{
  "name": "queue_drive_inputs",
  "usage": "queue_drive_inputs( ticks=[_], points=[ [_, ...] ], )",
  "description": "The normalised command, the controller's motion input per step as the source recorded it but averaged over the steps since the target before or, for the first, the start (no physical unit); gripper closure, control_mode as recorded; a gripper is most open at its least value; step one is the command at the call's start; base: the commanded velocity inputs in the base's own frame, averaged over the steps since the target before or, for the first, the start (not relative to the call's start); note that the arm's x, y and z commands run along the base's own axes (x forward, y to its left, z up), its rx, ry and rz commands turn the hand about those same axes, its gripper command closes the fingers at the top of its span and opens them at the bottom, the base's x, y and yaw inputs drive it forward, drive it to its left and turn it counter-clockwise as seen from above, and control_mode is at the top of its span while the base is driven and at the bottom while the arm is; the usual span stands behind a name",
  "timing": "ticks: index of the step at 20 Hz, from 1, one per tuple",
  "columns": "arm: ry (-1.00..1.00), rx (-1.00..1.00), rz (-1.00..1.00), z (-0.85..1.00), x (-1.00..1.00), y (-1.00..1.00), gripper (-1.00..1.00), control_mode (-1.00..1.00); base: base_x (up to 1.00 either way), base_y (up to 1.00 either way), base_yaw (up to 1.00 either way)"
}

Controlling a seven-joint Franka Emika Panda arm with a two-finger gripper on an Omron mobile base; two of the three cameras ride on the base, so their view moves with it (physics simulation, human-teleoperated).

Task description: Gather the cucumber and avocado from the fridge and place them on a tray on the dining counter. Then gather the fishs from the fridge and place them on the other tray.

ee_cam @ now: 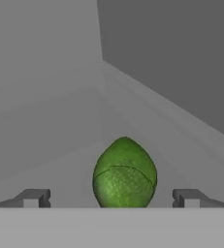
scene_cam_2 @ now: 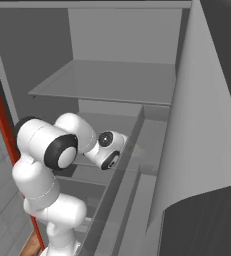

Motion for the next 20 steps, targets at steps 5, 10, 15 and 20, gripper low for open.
queue_drive_inputs(
  ticks=[5,10,15,20],
  points=[
    [0.0,0.0,0.0,-0.14,0.15,-0.03,-1.0,-1.0,0.0,0.0,0.0],
    [0.0,0.0,0.0,-0.13,0.07,-0.16,-1.0,-1.0,0.0,0.0,0.0],
    [0.0,0.0,0.0,-0.13,0.0,-0.21,-1.0,-1.0,0.0,0.0,0.0],
    [0.0,0.0,0.0,-0.06,0.0,-0.11,-1.0,-1.0,0.0,0.0,0.0]
  ],
)
